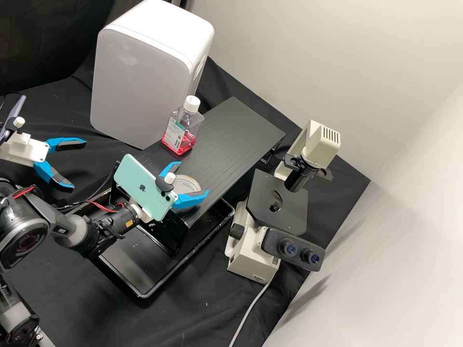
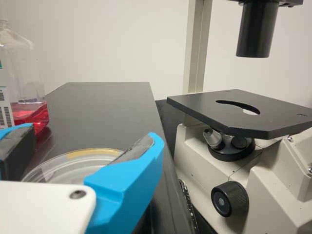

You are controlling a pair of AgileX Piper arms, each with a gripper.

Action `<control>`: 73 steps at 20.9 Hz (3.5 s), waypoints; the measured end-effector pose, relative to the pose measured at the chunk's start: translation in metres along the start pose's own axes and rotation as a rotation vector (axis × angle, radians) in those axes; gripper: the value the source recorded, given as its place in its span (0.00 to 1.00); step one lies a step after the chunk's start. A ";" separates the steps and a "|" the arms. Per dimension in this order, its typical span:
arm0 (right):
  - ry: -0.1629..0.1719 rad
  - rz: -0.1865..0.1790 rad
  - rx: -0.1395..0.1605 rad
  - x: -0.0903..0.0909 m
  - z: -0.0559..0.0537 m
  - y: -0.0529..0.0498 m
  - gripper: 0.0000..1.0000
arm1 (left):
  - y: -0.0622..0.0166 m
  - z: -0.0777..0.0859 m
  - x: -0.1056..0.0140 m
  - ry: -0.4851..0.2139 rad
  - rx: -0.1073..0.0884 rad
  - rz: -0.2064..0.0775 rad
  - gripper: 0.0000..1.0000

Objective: Remove the lid from the petri dish

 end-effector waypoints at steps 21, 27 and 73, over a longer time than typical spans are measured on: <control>0.000 -0.016 0.000 0.001 0.000 -0.004 1.00 | 0.0000 0.000 0.000 0.000 0.000 0.000 1.00; -0.001 -0.031 -0.023 0.002 0.000 -0.008 1.00 | 0.0000 0.000 0.000 0.000 0.000 0.000 1.00; -0.038 0.019 -0.008 -0.021 0.010 0.007 1.00 | -0.0002 0.001 0.000 -0.003 0.001 -0.001 1.00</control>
